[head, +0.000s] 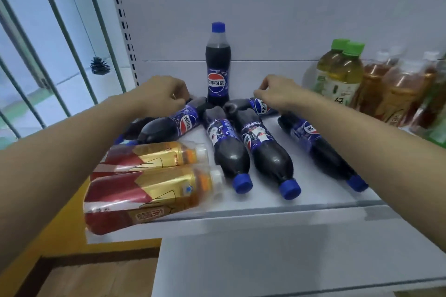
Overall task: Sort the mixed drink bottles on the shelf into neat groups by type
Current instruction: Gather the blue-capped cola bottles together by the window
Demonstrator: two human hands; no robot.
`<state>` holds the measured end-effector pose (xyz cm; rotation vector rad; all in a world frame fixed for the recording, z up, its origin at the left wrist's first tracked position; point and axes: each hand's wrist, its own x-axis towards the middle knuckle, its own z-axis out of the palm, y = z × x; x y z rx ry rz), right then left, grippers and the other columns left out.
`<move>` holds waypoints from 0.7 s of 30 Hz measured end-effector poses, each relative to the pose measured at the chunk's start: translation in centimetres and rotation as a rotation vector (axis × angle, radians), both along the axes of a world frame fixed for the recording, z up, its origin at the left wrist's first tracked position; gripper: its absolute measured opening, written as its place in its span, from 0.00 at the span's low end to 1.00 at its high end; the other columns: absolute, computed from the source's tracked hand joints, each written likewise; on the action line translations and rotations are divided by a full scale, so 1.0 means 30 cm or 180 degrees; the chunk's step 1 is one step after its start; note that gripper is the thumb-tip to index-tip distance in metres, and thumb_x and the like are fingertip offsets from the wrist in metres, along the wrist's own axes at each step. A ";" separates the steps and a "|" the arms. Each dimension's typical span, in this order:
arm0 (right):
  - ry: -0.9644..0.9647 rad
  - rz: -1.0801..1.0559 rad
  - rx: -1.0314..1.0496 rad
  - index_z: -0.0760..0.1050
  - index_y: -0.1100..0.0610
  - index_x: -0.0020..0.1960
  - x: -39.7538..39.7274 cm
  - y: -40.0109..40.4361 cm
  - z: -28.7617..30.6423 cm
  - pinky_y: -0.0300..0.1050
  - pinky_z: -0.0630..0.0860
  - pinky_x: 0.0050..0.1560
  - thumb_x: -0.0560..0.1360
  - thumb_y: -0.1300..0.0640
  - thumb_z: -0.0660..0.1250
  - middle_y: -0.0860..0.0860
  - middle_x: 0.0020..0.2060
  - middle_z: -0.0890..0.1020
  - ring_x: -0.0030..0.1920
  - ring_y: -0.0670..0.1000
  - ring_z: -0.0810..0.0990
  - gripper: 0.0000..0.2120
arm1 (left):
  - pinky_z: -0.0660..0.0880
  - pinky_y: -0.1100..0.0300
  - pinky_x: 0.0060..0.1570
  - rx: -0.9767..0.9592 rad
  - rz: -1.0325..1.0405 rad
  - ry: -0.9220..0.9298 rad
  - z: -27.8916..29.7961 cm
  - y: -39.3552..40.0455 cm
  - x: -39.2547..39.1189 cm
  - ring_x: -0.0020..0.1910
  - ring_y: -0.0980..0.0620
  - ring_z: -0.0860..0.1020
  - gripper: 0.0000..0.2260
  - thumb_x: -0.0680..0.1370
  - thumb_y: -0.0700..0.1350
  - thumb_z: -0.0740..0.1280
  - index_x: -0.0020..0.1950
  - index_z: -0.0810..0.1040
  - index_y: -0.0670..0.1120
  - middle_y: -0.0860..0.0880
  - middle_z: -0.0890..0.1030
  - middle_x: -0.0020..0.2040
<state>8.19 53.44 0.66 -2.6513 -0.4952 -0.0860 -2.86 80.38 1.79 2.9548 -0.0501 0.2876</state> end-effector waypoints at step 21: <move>0.0941 -0.1942 0.1087 0.38 0.66 0.78 0.193 0.153 -0.071 0.51 0.75 0.57 0.75 0.48 0.74 0.60 0.61 0.79 0.61 0.61 0.79 0.53 | 0.71 0.45 0.59 0.0507 -0.0233 -0.0209 -0.151 -0.081 0.151 0.64 0.39 0.70 0.15 0.81 0.51 0.59 0.65 0.75 0.49 0.42 0.70 0.64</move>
